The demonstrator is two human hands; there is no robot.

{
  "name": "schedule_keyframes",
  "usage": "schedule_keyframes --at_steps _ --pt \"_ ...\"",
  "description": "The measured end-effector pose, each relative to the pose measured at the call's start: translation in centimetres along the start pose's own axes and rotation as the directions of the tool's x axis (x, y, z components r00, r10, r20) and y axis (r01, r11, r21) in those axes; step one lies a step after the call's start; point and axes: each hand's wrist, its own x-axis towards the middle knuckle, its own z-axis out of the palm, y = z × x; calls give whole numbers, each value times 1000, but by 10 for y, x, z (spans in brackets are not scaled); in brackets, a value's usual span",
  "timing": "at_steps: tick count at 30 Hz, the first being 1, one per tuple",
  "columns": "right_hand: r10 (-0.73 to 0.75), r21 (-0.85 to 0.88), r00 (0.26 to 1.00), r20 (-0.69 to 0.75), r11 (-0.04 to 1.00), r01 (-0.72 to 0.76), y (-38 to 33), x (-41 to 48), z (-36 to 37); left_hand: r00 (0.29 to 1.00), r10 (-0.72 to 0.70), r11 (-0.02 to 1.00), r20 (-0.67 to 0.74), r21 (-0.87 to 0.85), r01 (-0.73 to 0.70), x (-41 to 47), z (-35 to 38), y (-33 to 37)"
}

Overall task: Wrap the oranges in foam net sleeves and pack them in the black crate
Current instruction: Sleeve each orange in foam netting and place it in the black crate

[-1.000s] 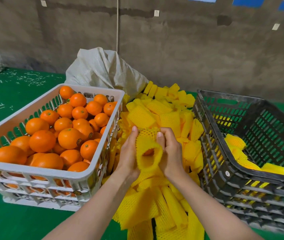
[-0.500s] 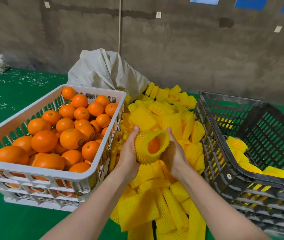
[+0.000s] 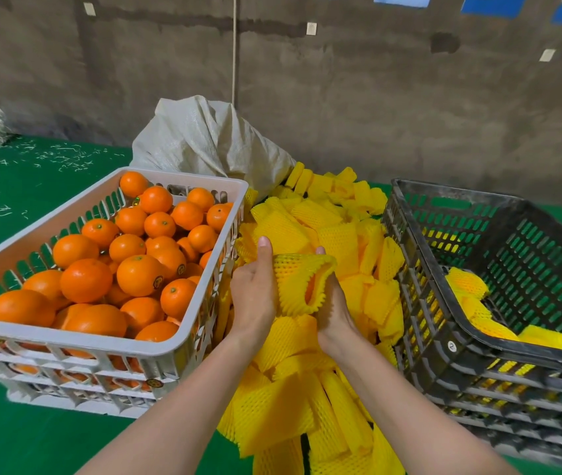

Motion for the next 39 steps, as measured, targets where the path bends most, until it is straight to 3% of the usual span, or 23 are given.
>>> schedule_keyframes --at_steps 3,10,14,16,18,20,22,24,28,30,33,35,39 --pt "-11 136 1000 15 991 9 1 3 -3 993 -116 978 3 -174 115 3 0 -4" --pt "-54 182 999 -10 982 55 -2 -8 2 991 -94 975 91 -190 110 2 0 -3" --pt "-186 124 982 -24 975 187 -3 -8 -3 991 14 999 130 -36 -9 -5 -2 -2" --pt "-270 -1 963 -21 963 270 -7 -13 -9 993 -40 993 114 119 26 3 -7 -1" --pt "-445 -195 895 -24 880 432 -13 -20 -12 944 -297 941 140 210 265 7 -12 6" --pt "-617 -428 785 65 693 580 -15 -20 -19 775 -552 834 307 212 510 9 -14 14" --pt "-682 -618 709 180 482 621 -18 -18 -23 657 -606 783 449 187 594 7 -11 18" --pt "-671 -703 707 224 391 594 -19 -15 -27 646 -574 789 503 126 602 6 -5 20" --pt "-703 -654 710 38 519 550 -15 -12 -28 685 -529 822 501 104 559 5 0 17" --pt "-717 -616 697 13 544 570 -16 -12 -27 684 -515 838 516 139 527 2 0 13" --pt "-730 -548 672 123 515 659 -22 -12 -29 599 -557 801 575 184 569 0 -4 16" --pt "-689 -488 687 231 529 694 -28 -12 -32 529 -582 767 617 202 609 0 -7 20" --pt "-559 -431 733 388 592 681 -38 -11 -36 457 -574 730 679 173 661 -1 -9 20"
